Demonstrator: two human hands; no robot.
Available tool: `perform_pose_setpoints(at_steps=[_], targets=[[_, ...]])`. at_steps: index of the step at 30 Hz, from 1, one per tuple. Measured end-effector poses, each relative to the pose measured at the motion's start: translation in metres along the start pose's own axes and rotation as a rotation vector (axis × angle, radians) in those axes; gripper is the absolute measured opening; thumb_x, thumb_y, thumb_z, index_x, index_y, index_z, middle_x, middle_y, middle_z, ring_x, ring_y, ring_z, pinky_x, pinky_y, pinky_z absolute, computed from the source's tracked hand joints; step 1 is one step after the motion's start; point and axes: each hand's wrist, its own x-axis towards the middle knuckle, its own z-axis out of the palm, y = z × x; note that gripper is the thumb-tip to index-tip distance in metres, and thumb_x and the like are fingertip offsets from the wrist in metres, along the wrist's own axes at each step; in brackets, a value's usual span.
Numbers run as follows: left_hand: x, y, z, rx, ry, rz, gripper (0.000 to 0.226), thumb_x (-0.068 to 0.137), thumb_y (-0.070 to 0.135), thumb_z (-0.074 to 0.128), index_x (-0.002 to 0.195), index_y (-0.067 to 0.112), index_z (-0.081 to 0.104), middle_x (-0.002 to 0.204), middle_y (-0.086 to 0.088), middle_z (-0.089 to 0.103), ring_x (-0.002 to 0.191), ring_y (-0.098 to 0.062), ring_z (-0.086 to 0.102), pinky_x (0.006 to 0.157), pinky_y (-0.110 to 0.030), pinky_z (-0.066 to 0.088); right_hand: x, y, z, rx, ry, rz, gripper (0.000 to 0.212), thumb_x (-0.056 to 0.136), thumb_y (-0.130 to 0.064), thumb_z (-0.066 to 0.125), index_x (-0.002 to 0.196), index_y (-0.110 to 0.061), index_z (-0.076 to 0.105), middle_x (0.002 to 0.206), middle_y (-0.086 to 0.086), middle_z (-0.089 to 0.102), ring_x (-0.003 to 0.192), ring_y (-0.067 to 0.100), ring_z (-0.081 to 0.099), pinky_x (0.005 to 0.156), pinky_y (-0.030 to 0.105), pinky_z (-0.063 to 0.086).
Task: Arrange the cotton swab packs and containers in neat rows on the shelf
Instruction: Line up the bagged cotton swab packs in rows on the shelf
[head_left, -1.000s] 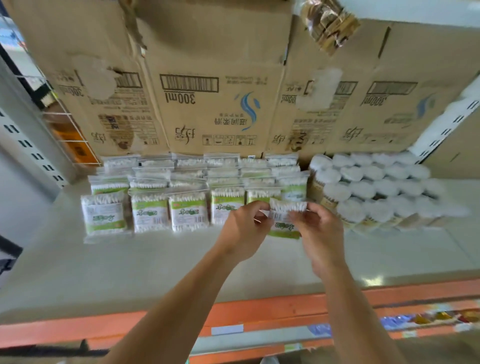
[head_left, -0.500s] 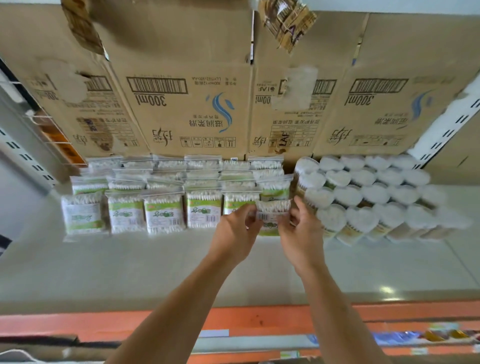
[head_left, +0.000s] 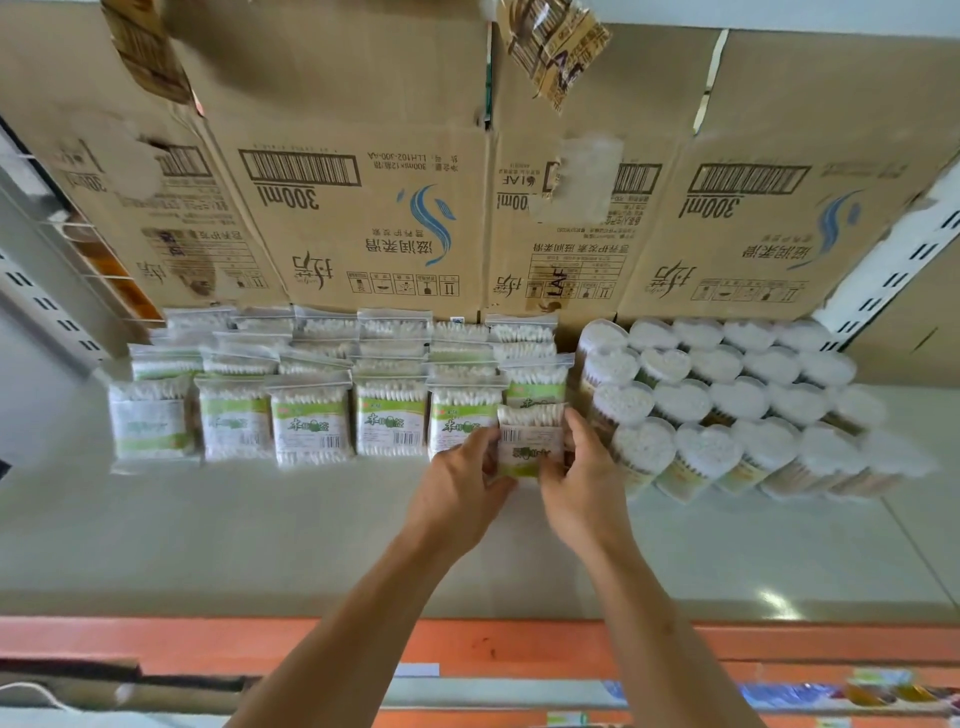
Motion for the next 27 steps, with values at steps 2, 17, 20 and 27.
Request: perform_pose_setpoints(at_steps=[2,17,20,27], targets=[[0.000,0.002,0.000,0.018,0.021,-0.004,0.043,0.082,0.022,0.071,0.122,0.018,0.056,0.089,0.003,0.067,0.080,-0.019,0.066,0.066,-0.029,0.051,0.000,0.000,0.001,0.000,0.020,-0.013,0.060,0.092,-0.004,0.055,0.147,-0.018,0.035,0.135,0.001,0.055,0.119,0.012,0.052,0.085,0.003,0.030],[0.008,0.013,-0.007,0.019,0.096,-0.002,0.012,0.082,0.030,0.070,0.085,0.019,0.067,0.075,0.010,0.063,0.065,-0.008,0.058,0.054,-0.011,0.039,0.000,0.001,0.003,0.142,0.030,-0.030,0.075,0.092,-0.015,0.060,0.151,-0.027,0.017,0.133,-0.003,0.056,0.111,0.007,0.059,0.091,0.022,0.048],[0.012,0.014,-0.023,-0.269,0.124,-0.135,0.013,0.079,0.022,0.071,0.081,0.034,0.066,0.073,0.015,0.063,0.064,0.000,0.060,0.061,-0.019,0.047,-0.001,-0.002,0.003,0.171,-0.017,-0.148,0.072,0.090,-0.016,0.065,0.148,-0.025,0.023,0.106,-0.019,0.057,0.086,-0.010,0.059,0.070,0.009,0.047],[0.020,0.021,-0.047,-0.412,0.064,-0.146,0.021,0.088,0.019,0.063,0.105,0.032,0.063,0.078,0.006,0.058,0.060,-0.003,0.056,0.051,-0.016,0.040,-0.002,-0.005,0.001,-0.041,0.147,-0.204,0.058,0.083,-0.026,0.073,0.133,-0.013,0.049,0.104,-0.004,0.056,0.089,0.012,0.055,0.078,0.027,0.049]])
